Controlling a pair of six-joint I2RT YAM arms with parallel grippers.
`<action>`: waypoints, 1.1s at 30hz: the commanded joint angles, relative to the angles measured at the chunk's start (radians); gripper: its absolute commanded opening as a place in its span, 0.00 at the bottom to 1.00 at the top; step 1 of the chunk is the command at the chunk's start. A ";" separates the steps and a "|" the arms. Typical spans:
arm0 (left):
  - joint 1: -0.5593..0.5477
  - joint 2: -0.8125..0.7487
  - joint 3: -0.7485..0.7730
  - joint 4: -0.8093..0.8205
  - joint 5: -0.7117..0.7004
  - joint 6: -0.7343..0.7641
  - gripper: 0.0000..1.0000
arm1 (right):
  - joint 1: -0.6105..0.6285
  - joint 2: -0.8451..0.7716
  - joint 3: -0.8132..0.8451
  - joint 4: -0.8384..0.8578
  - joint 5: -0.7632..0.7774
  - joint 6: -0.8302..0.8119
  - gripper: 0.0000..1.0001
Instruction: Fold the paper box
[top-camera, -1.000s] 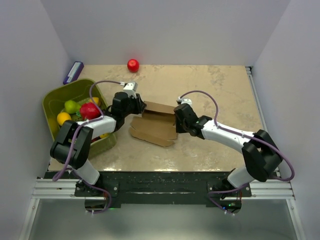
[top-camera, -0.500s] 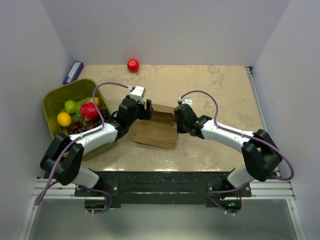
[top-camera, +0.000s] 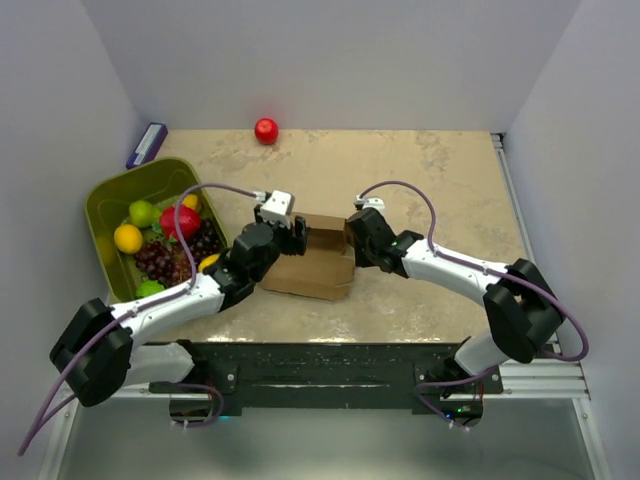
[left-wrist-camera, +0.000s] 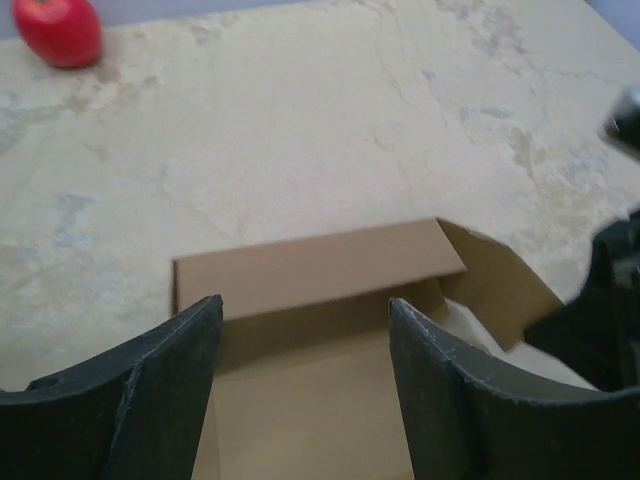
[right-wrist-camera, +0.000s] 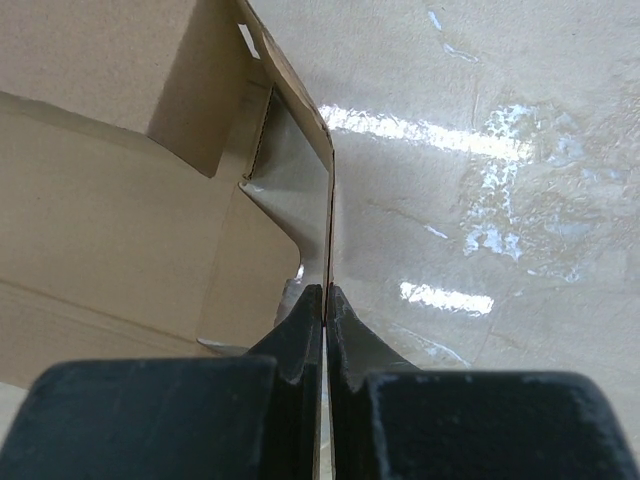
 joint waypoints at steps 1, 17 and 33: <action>-0.091 -0.014 -0.187 0.141 0.171 -0.110 0.66 | 0.002 -0.024 0.041 -0.010 0.032 -0.016 0.00; -0.256 0.461 -0.154 0.198 0.095 -0.178 0.56 | 0.002 -0.018 0.092 -0.051 -0.024 -0.003 0.00; -0.289 0.469 -0.039 0.031 0.013 -0.178 0.53 | -0.001 -0.032 0.116 -0.136 0.051 -0.011 0.00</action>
